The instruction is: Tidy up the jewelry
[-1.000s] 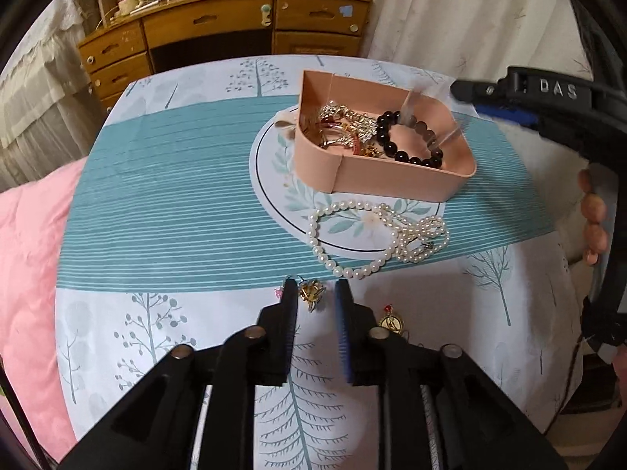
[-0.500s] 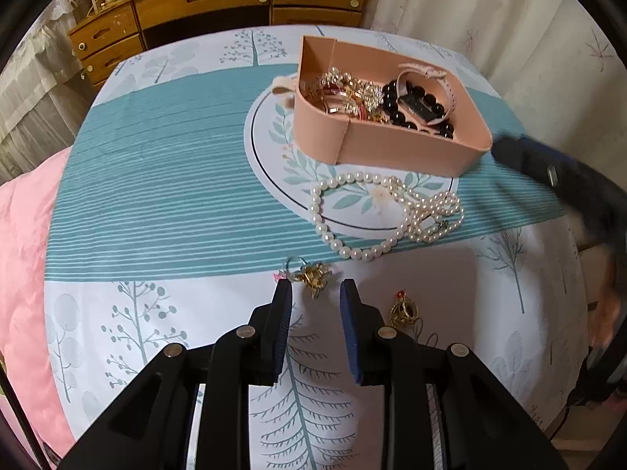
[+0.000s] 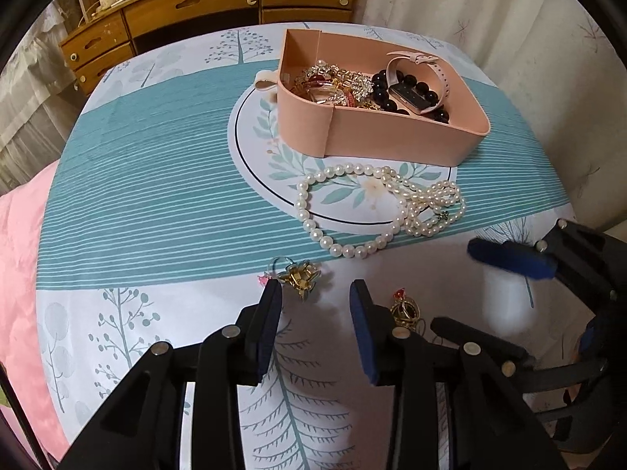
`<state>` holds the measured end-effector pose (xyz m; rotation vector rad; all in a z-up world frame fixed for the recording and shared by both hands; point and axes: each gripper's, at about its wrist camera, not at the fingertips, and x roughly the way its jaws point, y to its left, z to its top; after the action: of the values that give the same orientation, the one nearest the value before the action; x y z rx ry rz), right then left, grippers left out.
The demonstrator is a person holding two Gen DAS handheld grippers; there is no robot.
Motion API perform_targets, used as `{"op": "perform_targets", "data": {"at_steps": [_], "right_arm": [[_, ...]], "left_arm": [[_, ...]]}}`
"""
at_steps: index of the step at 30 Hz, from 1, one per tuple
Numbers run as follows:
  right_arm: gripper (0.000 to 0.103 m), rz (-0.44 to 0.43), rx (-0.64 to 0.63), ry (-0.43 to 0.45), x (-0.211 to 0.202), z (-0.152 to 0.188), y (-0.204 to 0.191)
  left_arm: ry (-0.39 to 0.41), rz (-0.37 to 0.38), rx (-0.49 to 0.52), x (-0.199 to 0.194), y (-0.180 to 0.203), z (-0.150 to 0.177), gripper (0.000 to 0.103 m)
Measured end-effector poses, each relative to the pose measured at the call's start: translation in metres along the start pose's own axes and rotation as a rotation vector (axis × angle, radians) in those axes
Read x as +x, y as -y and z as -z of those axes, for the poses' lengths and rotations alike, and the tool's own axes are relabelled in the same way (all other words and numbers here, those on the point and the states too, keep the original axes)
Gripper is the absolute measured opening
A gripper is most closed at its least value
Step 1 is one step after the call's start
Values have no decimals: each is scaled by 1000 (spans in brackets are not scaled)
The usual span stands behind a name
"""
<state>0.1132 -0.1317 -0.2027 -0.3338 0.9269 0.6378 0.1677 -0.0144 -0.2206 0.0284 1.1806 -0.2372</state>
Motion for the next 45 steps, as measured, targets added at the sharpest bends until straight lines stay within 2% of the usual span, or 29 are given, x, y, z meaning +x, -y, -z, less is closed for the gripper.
{"op": "perform_targets", "data": {"at_steps": [3, 7, 16, 18, 20, 23, 27, 35, 40, 45], "right_arm": [[31, 21, -30, -20, 6, 2, -3], [30, -31, -30, -28, 7, 5, -1], [30, -48, -92, -44, 15, 7, -11], [30, -58, -106, -46, 17, 7, -13], [30, -66, -128, -41, 18, 5, -15], [26, -80, -153, -35, 19, 4, -18], [19, -90, -138, -40, 21, 2, -16], [17, -109, -58, -50, 22, -1, -5], [17, -138, 37, -50, 23, -3, 10], [17, -126, 36, -47, 26, -6, 11]], "left_arm": [[10, 0, -1, 0, 1, 0, 34], [3, -1, -6, 2, 0, -1, 34], [8, -39, 8, 9, 0, -3, 34], [13, -43, 17, 8, 0, -3, 31], [20, -55, 28, 9, 0, -2, 22], [27, -47, 33, 8, -1, -2, 22], [29, -48, 32, 7, 0, 0, 22], [30, -50, 36, 7, 1, 1, 22], [26, -42, 34, 7, 0, 1, 22], [26, -48, 46, 7, 1, 0, 22]]}}
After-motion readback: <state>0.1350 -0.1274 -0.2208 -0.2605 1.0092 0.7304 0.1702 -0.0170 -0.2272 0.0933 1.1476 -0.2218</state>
